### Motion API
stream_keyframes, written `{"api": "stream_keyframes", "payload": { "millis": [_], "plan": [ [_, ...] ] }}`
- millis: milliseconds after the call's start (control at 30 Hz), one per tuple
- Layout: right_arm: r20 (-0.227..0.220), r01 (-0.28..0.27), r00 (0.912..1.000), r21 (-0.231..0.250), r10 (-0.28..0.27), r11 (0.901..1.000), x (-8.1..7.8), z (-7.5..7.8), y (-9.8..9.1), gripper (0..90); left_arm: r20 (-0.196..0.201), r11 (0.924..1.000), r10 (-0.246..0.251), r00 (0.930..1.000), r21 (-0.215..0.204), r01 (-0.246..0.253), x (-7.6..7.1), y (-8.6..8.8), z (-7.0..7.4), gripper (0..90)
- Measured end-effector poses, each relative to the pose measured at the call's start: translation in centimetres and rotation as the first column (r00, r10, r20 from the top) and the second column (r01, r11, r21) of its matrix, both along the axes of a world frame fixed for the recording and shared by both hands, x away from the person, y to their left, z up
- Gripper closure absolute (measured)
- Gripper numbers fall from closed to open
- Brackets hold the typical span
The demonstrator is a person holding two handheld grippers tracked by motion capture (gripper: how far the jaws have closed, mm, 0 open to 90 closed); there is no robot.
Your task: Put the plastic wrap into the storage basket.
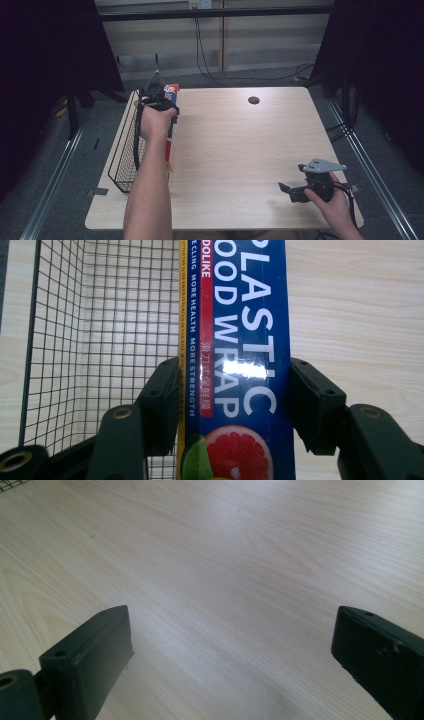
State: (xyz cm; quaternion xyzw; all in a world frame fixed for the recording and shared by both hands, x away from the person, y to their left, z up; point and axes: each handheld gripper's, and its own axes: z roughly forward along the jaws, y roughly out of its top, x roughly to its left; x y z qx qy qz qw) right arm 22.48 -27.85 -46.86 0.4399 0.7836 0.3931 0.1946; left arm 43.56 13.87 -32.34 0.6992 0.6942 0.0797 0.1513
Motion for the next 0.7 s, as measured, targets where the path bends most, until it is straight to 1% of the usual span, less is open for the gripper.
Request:
{"api": "stream_keyframes", "payload": {
  "millis": [167, 200, 333, 433, 600, 700],
  "plan": [
    [0.0, 0.002, 1.0, 0.0, -0.002, 1.0, 0.0, 0.0, 0.0, 2.7, 0.002, 0.9999, 0.014, 0.9999, 0.006, -0.014, -0.1, 0.5, -0.1, 44.0],
    [0.001, 0.0, 1.0, 0.001, 0.0, 1.0, 0.0, 0.0, 0.0, 2.7, -0.002, 0.9999, 0.011, 0.9999, 0.01, -0.011, -0.2, 0.6, -0.1, 44.0],
    [0.001, 0.002, 1.0, 0.001, -0.002, 1.0, 0.0, 0.0, 0.0, 2.7, 0.005, 0.9999, 0.013, 0.9999, 0.006, -0.013, -0.3, 0.9, -0.1, 44.0],
    [-0.001, -0.002, 1.0, 0.0, 0.002, 1.0, 0.0, 0.0, 0.0, 2.7, 0.003, 0.9997, 0.022, 0.9998, 0.006, -0.022, -0.5, 1.1, -0.2, 44.1],
    [-0.002, -0.004, 1.0, 0.002, 0.004, 1.0, 0.0, 0.0, 0.0, 2.7, 0.001, 0.9998, 0.017, 0.9999, 0.01, -0.017, -0.6, 1.7, -0.1, 44.0],
    [-0.002, 0.0, 1.0, 0.004, 0.0, 1.0, 0.0, 0.0, 0.0, 2.7, 0.006, 0.9995, 0.03, 0.9995, 0.005, -0.03, -0.8, 2.0, 0.0, 44.0]
  ]
}}
